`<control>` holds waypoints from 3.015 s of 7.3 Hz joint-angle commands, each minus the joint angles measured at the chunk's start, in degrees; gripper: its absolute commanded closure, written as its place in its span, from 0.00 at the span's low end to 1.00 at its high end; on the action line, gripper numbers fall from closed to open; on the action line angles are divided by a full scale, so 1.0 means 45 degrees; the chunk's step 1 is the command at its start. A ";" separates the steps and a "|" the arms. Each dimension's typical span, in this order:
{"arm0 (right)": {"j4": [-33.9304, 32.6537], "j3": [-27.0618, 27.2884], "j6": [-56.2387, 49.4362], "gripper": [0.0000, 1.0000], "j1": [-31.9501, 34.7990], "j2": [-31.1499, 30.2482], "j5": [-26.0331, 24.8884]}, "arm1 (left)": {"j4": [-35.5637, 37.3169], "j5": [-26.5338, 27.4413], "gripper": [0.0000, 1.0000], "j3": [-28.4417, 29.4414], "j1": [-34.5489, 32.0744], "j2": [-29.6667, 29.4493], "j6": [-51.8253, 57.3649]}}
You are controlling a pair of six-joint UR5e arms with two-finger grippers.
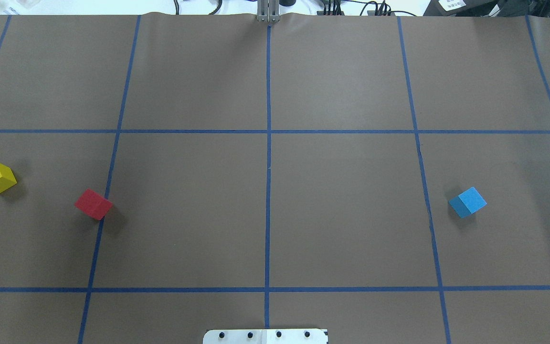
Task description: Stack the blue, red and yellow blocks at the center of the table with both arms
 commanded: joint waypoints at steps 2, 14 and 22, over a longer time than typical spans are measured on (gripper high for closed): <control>0.1584 0.0957 0.4376 0.05 -0.2214 0.0469 0.0821 | -0.0309 0.0020 0.00 0.0498 0.0046 -0.0732 -0.0007; 0.4418 0.0301 0.8660 0.22 -1.1031 0.0589 -0.5778 | -0.0368 -0.0059 0.00 0.0362 0.0046 -0.0654 0.0032; -0.1246 0.0886 1.0747 1.00 -1.0954 0.5458 -0.5701 | -0.0368 -0.0059 0.00 0.0440 0.0046 -0.0635 0.0033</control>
